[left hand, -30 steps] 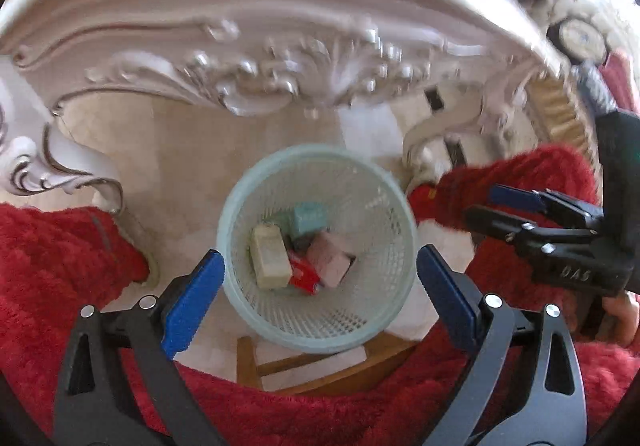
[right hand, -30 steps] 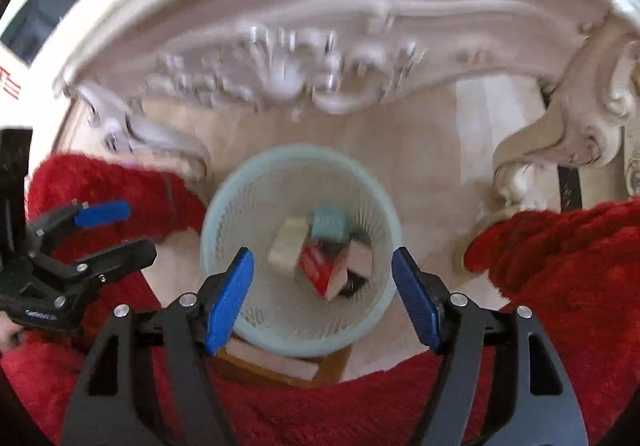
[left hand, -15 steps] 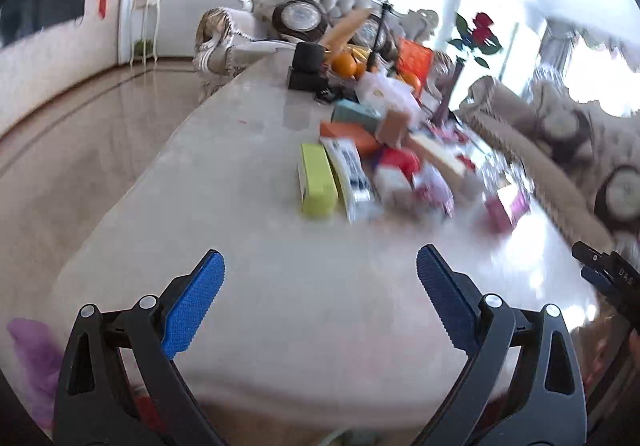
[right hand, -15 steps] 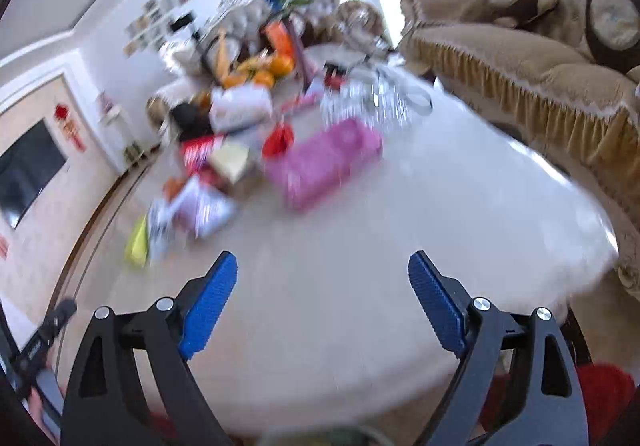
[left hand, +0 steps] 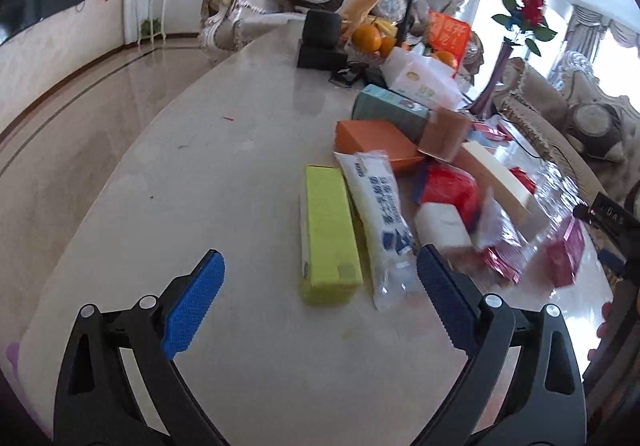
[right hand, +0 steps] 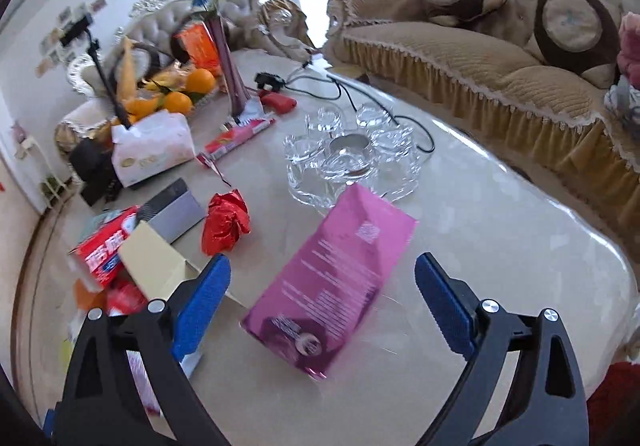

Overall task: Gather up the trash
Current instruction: 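Reach left tool to yellow box while right tool reaches magenta box, then carry yellow and magenta boxes over the wastebasket and release both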

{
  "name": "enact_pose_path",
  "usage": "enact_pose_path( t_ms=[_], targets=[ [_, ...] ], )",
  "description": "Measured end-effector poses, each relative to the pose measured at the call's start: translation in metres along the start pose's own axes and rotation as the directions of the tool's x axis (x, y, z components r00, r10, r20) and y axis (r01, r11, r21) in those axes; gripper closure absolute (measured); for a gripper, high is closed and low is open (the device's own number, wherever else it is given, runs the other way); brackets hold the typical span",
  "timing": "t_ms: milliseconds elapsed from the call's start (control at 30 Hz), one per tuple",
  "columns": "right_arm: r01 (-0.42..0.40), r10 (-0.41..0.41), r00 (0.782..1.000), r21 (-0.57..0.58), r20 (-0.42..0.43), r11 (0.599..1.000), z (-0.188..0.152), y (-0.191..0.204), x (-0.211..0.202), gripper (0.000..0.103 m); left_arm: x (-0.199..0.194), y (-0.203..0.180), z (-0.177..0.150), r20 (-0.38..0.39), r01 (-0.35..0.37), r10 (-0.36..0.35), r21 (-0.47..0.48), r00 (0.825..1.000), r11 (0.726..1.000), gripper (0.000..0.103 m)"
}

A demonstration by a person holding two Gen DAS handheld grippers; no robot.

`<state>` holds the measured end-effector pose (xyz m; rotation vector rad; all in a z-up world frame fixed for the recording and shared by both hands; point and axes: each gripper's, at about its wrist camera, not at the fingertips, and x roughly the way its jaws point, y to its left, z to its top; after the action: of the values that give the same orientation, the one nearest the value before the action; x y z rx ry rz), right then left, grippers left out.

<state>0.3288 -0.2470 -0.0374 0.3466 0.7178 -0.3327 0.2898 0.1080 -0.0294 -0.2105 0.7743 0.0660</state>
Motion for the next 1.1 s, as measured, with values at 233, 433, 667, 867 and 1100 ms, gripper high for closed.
enact_pose_path(
  t_ms=[233,433,667,867,1100],
  targets=[
    [0.052,-0.056,0.998,-0.114,-0.027,0.992,-0.006,0.018,0.018,0.014,0.025,0.002,0.008,-0.062,-0.052,0.054,0.034,0.997,0.998,0.009],
    [0.057,-0.07,0.996,-0.225,-0.051,0.973,-0.009,0.007,0.023,0.014,0.033,0.007,0.008,-0.081,-0.105,0.112,0.078,0.99,0.991,0.009],
    [0.052,-0.071,0.997,-0.393,-0.034,0.918,-0.019,-0.014,0.013,0.014,0.047,0.011,0.009,-0.154,-0.088,0.103,0.101,0.983,0.991,0.009],
    [-0.023,0.0,0.998,-0.367,-0.063,0.93,-0.012,-0.042,0.009,0.014,0.052,0.004,0.01,-0.172,-0.117,0.141,0.14,0.975,0.983,0.009],
    [-0.069,0.035,0.994,-0.347,-0.102,0.935,-0.008,-0.053,0.011,0.014,0.052,0.005,0.01,-0.167,-0.129,0.155,0.155,0.974,0.979,0.009]
  ],
)
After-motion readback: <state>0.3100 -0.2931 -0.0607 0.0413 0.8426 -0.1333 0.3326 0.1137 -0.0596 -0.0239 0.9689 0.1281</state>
